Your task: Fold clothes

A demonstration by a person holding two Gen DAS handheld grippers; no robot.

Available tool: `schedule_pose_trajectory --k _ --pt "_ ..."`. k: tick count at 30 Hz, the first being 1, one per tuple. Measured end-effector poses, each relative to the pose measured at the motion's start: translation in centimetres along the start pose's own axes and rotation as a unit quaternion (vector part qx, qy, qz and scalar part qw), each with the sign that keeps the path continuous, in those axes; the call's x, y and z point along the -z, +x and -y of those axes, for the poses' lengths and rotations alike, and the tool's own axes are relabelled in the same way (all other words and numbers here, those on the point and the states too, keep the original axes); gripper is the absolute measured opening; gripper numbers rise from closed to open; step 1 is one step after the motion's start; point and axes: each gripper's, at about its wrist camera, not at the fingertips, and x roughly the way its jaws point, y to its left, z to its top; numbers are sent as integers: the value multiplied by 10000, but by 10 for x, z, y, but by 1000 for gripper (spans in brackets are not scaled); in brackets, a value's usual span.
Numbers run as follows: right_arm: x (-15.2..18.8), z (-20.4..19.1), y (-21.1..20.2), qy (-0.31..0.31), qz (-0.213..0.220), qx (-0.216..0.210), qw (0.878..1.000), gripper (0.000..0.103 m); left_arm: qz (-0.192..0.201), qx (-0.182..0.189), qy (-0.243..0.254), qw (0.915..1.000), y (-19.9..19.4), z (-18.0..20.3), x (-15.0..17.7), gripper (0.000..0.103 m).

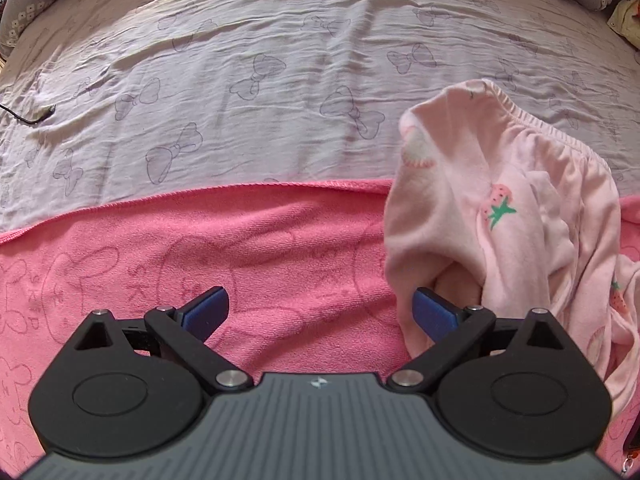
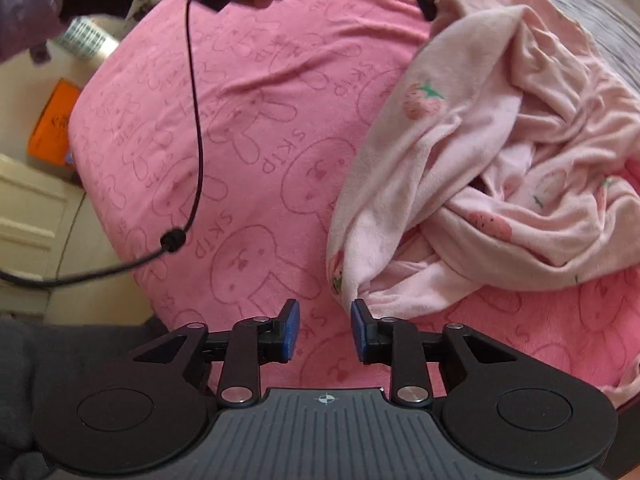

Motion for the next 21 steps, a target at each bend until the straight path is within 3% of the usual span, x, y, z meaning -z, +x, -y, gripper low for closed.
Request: schedule_pose_trajectory --k 1,4,7,9,11,12,13,14,15,19,21 --pt "-1 9 -5 226 269 90 9993 63 19 -29 -24 10000 4 4 -1 100" --pt "-17 38 -19 817 1078 717 9882 67 67 -122 -119 9998 18 16 -7 100" --pt "-41 86 -26 1455 1785 1596 9599 67 -3 -143 -384 9992 36 21 -19 99" --pt "-61 123 -23 1909 2110 1917 9393 68 -22 -124 -505 9986 45 24 -22 96" --pt "-81 162 -11 2368 2135 2087 9246 69 131 24 -356 9993 34 26 -17 74" --pt "-90 180 -3 2582 2071 2130 9193 69 205 146 -268 9993 27 27 -13 51" --pt "-96 193 7 2763 1924 2110 9177 48 268 261 -252 9990 19 25 -9 18" --pt "-102 205 18 2934 1757 2074 9166 25 313 364 -356 9982 9 17 -5 8" --pt "-105 196 18 2790 1797 2112 9194 8 357 468 -460 9972 0 10 0 8" --pt "-112 137 0 1710 2177 2272 9337 8 673 766 -1000 9898 -51 -34 28 7" --pt "-114 94 -18 892 2416 2064 9440 8 827 724 -1219 9864 -82 -59 48 7"
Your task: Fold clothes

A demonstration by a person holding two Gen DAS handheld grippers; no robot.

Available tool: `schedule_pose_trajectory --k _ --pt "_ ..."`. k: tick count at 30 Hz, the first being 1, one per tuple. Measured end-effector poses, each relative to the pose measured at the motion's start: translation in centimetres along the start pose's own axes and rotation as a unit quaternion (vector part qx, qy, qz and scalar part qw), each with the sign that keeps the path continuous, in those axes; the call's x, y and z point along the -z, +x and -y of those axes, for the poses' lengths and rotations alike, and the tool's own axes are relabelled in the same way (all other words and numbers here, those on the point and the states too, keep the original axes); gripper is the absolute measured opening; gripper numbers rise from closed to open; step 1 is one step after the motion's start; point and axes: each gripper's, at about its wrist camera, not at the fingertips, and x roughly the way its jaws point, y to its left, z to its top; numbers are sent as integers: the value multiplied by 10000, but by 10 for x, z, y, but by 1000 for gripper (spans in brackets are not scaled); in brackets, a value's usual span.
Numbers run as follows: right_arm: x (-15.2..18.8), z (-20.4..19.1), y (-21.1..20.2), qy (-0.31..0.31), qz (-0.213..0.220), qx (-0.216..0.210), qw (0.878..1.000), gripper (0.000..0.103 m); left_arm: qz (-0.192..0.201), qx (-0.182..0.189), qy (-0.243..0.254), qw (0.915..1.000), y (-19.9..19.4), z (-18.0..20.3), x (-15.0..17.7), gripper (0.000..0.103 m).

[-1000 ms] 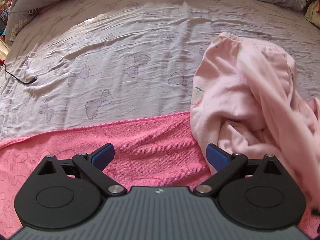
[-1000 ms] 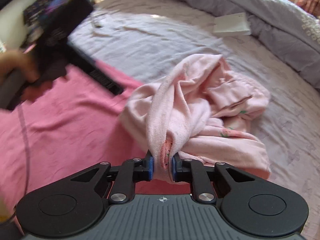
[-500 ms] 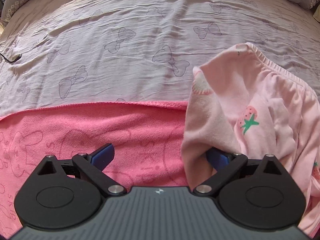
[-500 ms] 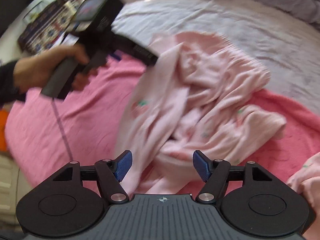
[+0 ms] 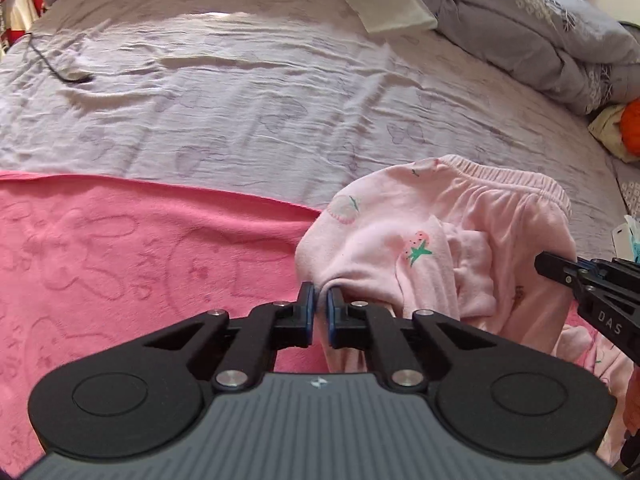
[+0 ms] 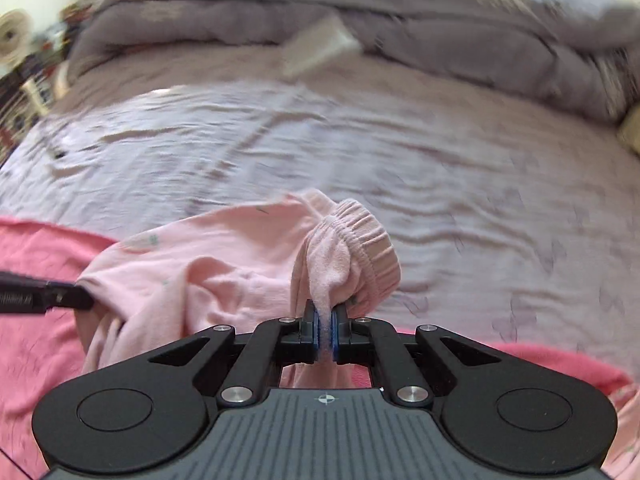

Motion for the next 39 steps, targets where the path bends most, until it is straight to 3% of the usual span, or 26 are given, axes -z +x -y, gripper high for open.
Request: schedule_pose_trajectory --k 3,5,8,10,12,16,20,22,23,24,26,27,29,30,33,35,37,38,39 --pt "-7 -47 -37 -423 155 -1179 9920 8 166 -434 -219 9987 -65 -42 31 7" --pt "-7 -84 -58 -794 202 -2116 9739 8 106 -872 -304 9957 -99 -69 55 8" --pt "0 -131 -64 -1331 215 -2595 9563 15 -436 -1600 -398 9853 -126 -111 104 18" --pt "9 -153 -45 -1476 -69 -2321 9614 37 -799 -2018 -408 9753 -126 -131 132 18" --pt "19 -164 -26 -1497 -352 -2040 9668 37 -1095 -2346 -415 9650 -125 -150 156 33" --pt "41 -158 -7 -1640 -623 -1159 9776 45 -988 -2220 -637 9679 -127 -178 165 44" --pt "61 -122 -2 -1295 -844 322 9875 55 -361 -2044 -430 9773 -112 -194 130 58" --pt "71 -97 -5 -755 -1001 1180 9851 66 -105 -2017 -267 9790 -93 -201 105 70" --pt "74 -84 -5 -395 -1112 1475 9820 69 -68 -1992 -246 9796 -80 -205 91 71" --pt "78 -71 -4 10 -1234 1607 9793 74 -32 -1967 -224 9802 -66 -210 77 72" --pt "84 -50 7 783 -1417 1443 9762 76 -67 -1878 -228 9819 -40 -217 56 75" --pt "85 -40 18 1171 -1517 1219 9739 70 -187 -1841 -222 9825 -24 -220 47 77" --pt "82 -32 37 1766 -1752 962 9638 11 -385 -1802 -315 9824 -2 -222 39 74" --pt "79 -32 39 1904 -1820 1075 9587 5 -475 -1790 -385 9819 7 -223 38 66" --pt "71 -33 7 1554 -1510 1949 9566 4 -548 -1681 -539 9828 18 -223 39 51" --pt "78 -18 -19 1394 -1539 2758 9385 4 -508 -1624 -458 9843 15 -221 45 51" --pt "90 1 -39 1197 -1776 3344 9178 5 -593 -1601 -421 9844 16 -221 50 61" --pt "93 4 -47 1126 -1805 3202 9232 6 -631 -1638 -437 9835 18 -222 52 68" --pt "91 1 -55 1134 -1715 2828 9369 10 -654 -1690 -475 9823 20 -224 54 85"
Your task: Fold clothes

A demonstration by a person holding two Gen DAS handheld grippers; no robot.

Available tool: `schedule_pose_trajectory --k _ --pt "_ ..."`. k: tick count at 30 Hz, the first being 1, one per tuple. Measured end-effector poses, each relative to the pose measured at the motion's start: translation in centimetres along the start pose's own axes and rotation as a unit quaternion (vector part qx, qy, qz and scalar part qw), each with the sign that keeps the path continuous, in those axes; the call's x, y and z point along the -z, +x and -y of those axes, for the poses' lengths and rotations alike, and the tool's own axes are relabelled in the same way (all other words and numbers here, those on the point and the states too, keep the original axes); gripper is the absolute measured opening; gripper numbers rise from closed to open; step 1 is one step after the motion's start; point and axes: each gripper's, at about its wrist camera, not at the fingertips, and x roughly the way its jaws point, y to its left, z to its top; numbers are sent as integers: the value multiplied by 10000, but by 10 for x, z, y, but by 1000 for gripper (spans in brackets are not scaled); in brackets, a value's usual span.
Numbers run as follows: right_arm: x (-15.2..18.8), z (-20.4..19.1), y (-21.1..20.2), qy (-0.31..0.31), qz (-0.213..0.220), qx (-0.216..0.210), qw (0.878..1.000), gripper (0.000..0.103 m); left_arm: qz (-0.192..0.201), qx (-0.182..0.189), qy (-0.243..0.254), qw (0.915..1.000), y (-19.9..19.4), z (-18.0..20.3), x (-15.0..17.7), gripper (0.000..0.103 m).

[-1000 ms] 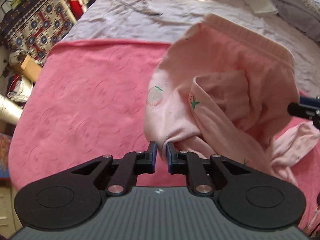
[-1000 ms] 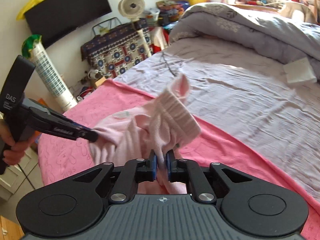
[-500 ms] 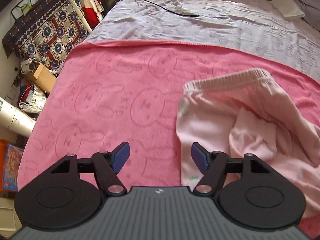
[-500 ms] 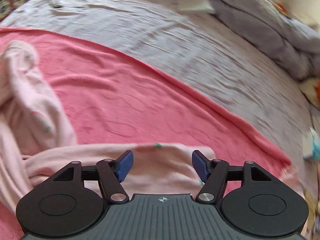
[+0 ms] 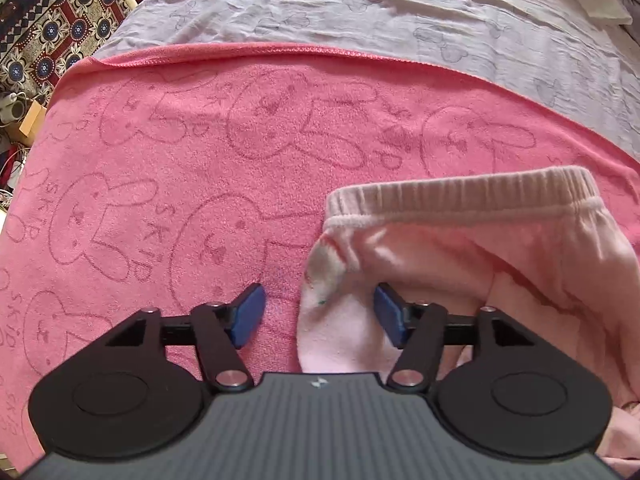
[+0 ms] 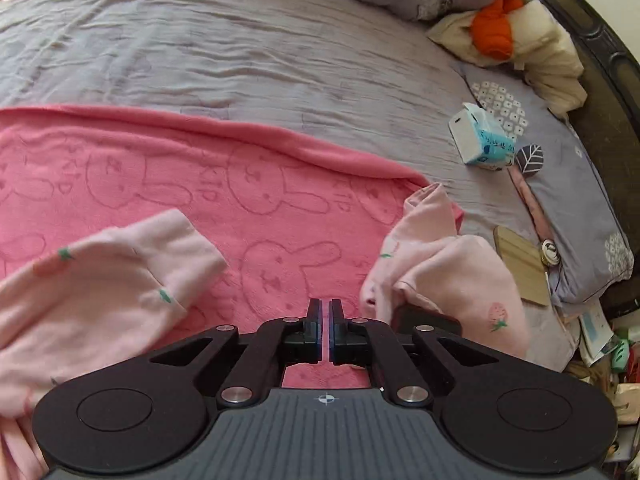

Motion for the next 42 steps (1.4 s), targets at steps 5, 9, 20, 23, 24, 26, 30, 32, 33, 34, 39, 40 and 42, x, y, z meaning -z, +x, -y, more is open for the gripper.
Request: schedule_pose_trajectory --k 5,9,20,23,24,26,30,32,33,34,39,40,42 --pt "-18 -99 -49 -1013 908 -2122 9677 51 12 58 -533 9986 10 -15 1 102" --pt "-49 -218 -55 -1385 1077 -3610 9159 58 366 242 -251 9987 -4 -8 9 60" --pt "-84 -318 -101 -2616 1460 -3295 8953 9 1155 488 -606 9903 -53 -21 25 1" --pt "-113 -335 -122 -2682 2014 -3224 8852 9 1511 203 -787 9852 -74 -41 27 1" --pt "-122 -344 -128 -2713 2177 -3239 8798 8 1608 76 -779 9839 -78 -47 27 1" --pt "-136 -371 -137 -2863 2475 -3302 8647 9 1773 -209 -741 9811 -85 -59 25 1" --pt "-141 -457 -126 -3571 2357 -3404 8373 16 1300 -786 -532 9870 -54 -83 17 6" --pt "-141 -483 -115 -3713 1776 -3219 8526 18 847 -819 -705 9905 -31 -101 16 14" --pt "-136 -472 -116 -3501 1770 -3321 8578 21 685 -726 -848 9914 -21 -110 16 18" --pt "-130 -455 -119 -3219 1836 -3469 8616 35 623 -624 -978 9913 -15 -117 18 21" --pt "-67 -374 -141 -3019 2035 -4043 8390 61 785 -826 -653 9913 -11 -106 25 21" --pt "-45 -364 -147 -3340 1923 -4137 8248 66 828 -970 -467 9907 -10 -98 26 19" --pt "-4 -363 -152 -3958 1766 -4117 8016 75 888 -1193 -134 9888 -8 -86 27 17"
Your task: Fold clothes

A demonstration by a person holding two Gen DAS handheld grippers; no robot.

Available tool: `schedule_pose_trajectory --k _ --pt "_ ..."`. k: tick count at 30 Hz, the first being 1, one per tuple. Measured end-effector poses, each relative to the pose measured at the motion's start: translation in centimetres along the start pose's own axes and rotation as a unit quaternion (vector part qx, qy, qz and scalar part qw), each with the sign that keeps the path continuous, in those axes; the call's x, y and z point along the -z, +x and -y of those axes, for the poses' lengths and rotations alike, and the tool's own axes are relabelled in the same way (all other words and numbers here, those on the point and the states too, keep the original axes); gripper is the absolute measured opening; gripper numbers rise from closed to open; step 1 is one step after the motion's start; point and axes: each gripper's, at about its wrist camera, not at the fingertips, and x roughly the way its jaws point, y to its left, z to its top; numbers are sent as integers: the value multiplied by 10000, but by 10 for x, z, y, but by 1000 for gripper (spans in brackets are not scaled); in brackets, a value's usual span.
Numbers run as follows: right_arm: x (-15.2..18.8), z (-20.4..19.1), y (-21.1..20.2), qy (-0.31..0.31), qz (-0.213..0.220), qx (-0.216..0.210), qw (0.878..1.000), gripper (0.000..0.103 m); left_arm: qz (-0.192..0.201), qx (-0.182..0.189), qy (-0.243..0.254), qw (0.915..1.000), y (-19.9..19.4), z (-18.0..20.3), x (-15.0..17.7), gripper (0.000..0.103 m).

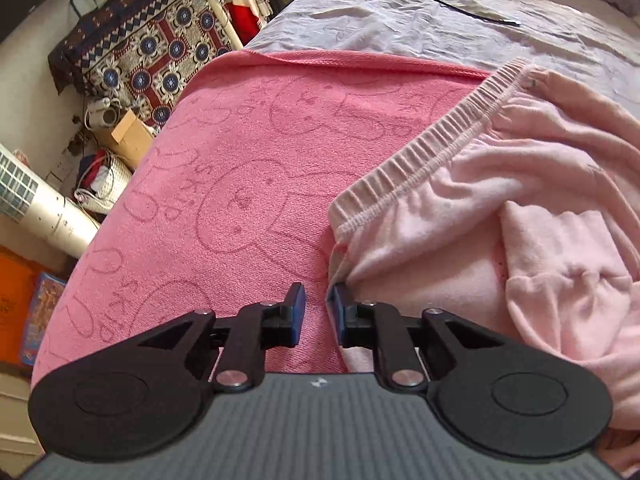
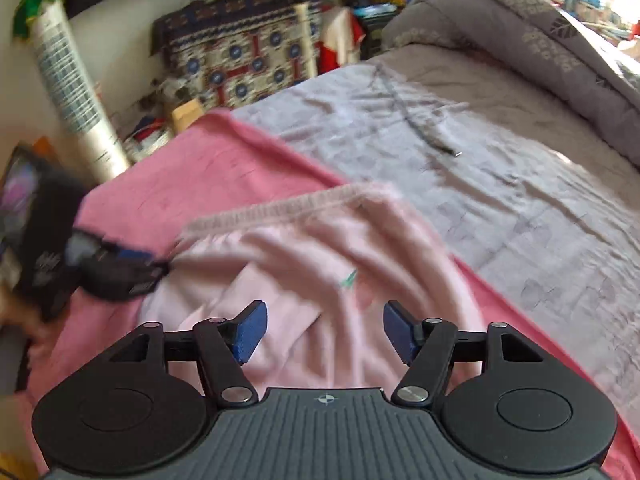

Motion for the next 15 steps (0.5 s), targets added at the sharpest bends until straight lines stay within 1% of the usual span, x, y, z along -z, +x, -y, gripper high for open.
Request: schedule_pose_trajectory --k 1,2,3,4,5,6,7,9,11,13,15 --pt "11 -17 -1 -264 -172 -111 9994 76 35 -70 135 9999 0 4 0 17" --pt "20 -33 7 -481 -315 8 9983 74 64 -116 242 9996 1 7 0 17" --pt "29 -49 17 -687 -451 185 9964 53 77 -105 277 9995 1 6 0 17" --pt "34 -55 26 -696 -632 530 9942 3 71 -56 259 9996 1 3 -1 17" --pt "38 -52 26 -438 -704 834 9931 8 51 8 216 9998 2 0 -2 17" --pt "41 -42 17 16 -604 972 9934 7 30 71 172 9998 3 -4 -3 18" --pt "46 -33 -3 355 -524 1258 9900 6 14 122 141 9998 3 -6 -4 19" --pt "58 -15 -46 954 -390 1914 9761 6 -3 172 142 9998 4 -9 -4 20" --pt "84 0 -99 1420 -525 2590 9539 6 3 158 254 9996 3 -8 -4 21" --pt "124 12 -143 2004 -1141 2808 9317 6 13 124 403 9991 3 -5 -4 21" --pt "176 11 -168 2491 -1921 2796 9071 6 20 92 510 9987 3 -3 -4 21"
